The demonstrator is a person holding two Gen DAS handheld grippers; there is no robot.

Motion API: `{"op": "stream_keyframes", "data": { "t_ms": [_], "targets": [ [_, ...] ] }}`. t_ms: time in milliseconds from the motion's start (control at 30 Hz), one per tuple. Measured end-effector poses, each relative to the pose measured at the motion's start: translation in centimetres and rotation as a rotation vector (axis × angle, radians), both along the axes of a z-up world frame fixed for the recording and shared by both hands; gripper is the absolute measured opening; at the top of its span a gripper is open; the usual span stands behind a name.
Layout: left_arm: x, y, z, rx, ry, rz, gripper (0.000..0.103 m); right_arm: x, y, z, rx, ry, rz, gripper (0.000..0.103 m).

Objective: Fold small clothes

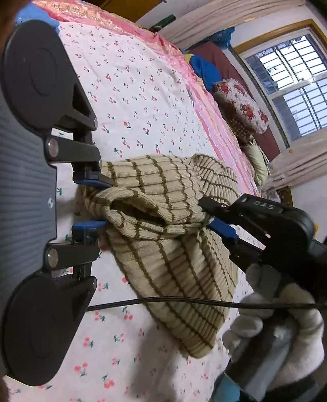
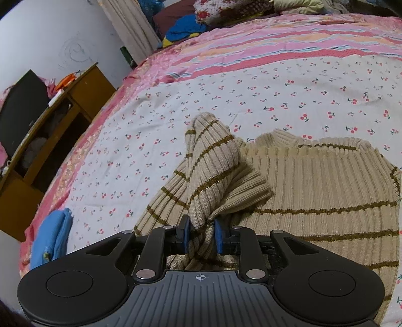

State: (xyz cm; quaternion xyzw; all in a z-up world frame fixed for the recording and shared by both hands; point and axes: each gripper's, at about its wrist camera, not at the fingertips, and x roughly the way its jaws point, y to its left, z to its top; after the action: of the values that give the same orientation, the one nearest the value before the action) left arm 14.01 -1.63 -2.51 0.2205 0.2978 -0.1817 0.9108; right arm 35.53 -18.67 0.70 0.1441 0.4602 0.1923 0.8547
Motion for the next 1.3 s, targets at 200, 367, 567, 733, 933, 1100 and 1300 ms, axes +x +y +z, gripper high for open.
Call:
{"op": "stream_keyframes", "data": {
  "t_ms": [200, 367, 567, 733, 933, 1100, 1300],
  "targets": [
    [0.1, -0.8, -0.6, 0.035, -0.042, -0.007, 0.034, 0.5, -0.3, -0.3, 0.036, 0.007, -0.013, 0.045],
    [-0.1, -1.3, -1.0, 0.054, -0.061, -0.001, 0.034, 1.3, 0.1, -1.5, 0.053, 0.041, -0.019, 0.05],
    [-1.6, -0.7, -1.0, 0.064, -0.108, -0.007, 0.035, 1.2, 0.4, -1.3, 0.043, 0.024, -0.018, 0.024],
    [-0.7, -0.8, -0.9, 0.052, -0.097, 0.011, 0.035, 1.0, 0.8, -0.9, 0.013, 0.006, 0.0, 0.021],
    [0.2, -0.6, 1.7, -0.066, -0.064, 0.032, 0.02, 0.6, 0.2, -0.1, 0.004, -0.018, 0.005, 0.018],
    [0.5, -1.7, 5.6, -0.198, -0.063, 0.003, 0.019, 0.3, -1.1, 1.9, 0.015, -0.073, 0.011, 0.017],
    [1.8, -5.8, 7.5, -0.305, -0.067, -0.094, 0.019, -0.2, -4.5, 4.2, -0.025, -0.136, -0.024, 0.016]
  ]
}}
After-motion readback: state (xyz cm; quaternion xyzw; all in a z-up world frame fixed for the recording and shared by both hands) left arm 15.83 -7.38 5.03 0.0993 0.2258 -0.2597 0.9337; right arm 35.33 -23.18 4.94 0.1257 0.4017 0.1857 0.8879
